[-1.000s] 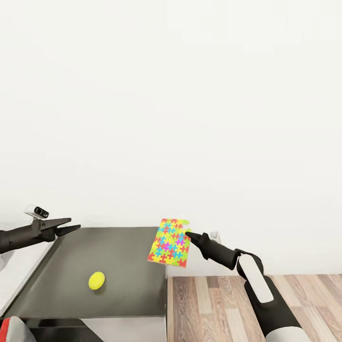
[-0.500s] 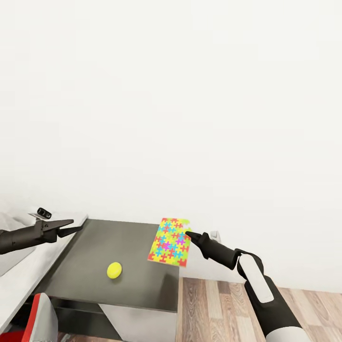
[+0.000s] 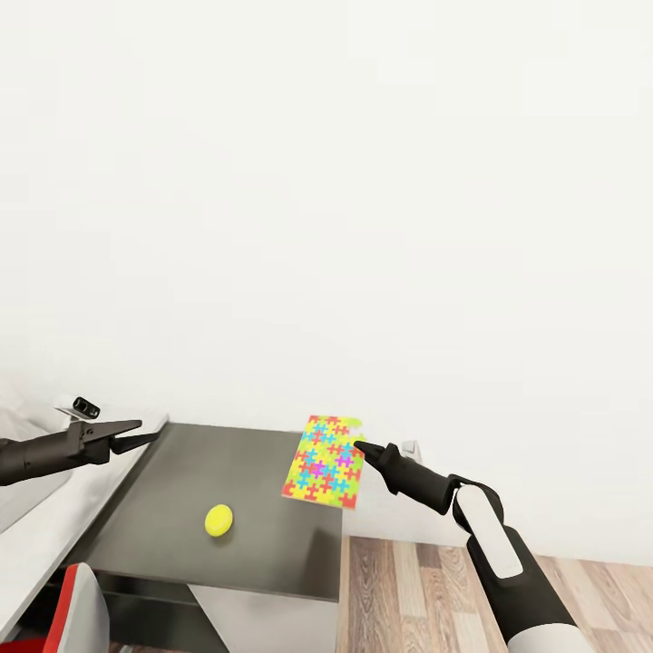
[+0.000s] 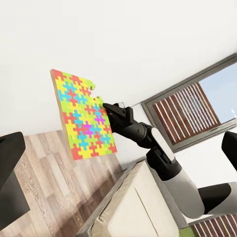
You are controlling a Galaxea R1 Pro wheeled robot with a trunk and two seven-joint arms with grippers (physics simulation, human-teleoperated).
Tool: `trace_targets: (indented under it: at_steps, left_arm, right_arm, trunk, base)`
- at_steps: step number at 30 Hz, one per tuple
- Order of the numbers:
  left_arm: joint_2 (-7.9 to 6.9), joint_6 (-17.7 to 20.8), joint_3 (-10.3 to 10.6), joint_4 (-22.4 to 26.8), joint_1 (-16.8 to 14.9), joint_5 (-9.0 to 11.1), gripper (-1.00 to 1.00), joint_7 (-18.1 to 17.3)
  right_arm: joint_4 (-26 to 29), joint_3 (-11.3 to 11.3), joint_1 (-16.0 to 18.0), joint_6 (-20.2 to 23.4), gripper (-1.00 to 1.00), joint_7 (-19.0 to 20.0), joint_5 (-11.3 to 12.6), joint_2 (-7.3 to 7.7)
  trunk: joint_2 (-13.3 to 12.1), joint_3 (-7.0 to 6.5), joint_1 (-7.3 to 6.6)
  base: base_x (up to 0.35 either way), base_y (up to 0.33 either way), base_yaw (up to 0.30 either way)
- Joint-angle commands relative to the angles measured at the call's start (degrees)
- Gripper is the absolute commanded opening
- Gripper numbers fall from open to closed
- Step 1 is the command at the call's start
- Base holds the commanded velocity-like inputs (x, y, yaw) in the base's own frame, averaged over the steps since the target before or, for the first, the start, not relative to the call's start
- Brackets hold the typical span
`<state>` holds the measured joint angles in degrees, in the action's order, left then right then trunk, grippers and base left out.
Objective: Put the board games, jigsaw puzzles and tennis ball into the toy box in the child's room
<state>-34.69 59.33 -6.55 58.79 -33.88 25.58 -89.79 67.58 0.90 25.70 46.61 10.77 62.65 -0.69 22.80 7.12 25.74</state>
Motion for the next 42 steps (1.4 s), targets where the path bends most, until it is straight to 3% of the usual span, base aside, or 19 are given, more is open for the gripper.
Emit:
trace_targets:
  at_steps: [1, 26, 42]
  left_arm:
    - [-0.02, 0.6, 0.0, 0.0, 0.0, 0.0, 1.0, -0.2]
    - [-0.02, 0.6, 0.0, 0.1, 0.0, 0.0, 1.0, -0.2]
    - [-0.02, 0.6, 0.1, 0.5, 0.0, 0.0, 1.0, -0.2]
  right_arm:
    - [0.0, -0.1, 0.1, 0.2, -1.0, 0.3, -0.3, -0.03]
    - [0.0, 0.0, 0.1, 0.1, -1.0, 0.3, -0.3, -0.1]
    - [0.0, 0.1, 0.1, 0.1, -1.0, 0.2, -0.3, -0.15]
  trunk:
    - [0.1, 0.03, 0.04]
    - [0.1, -2.35, 0.04]
    - [0.1, -3.48, 0.04]
  base:
    - [0.0, 0.0, 0.0]
    - [0.0, 0.0, 0.014]
    - [0.0, 0.0, 0.197]
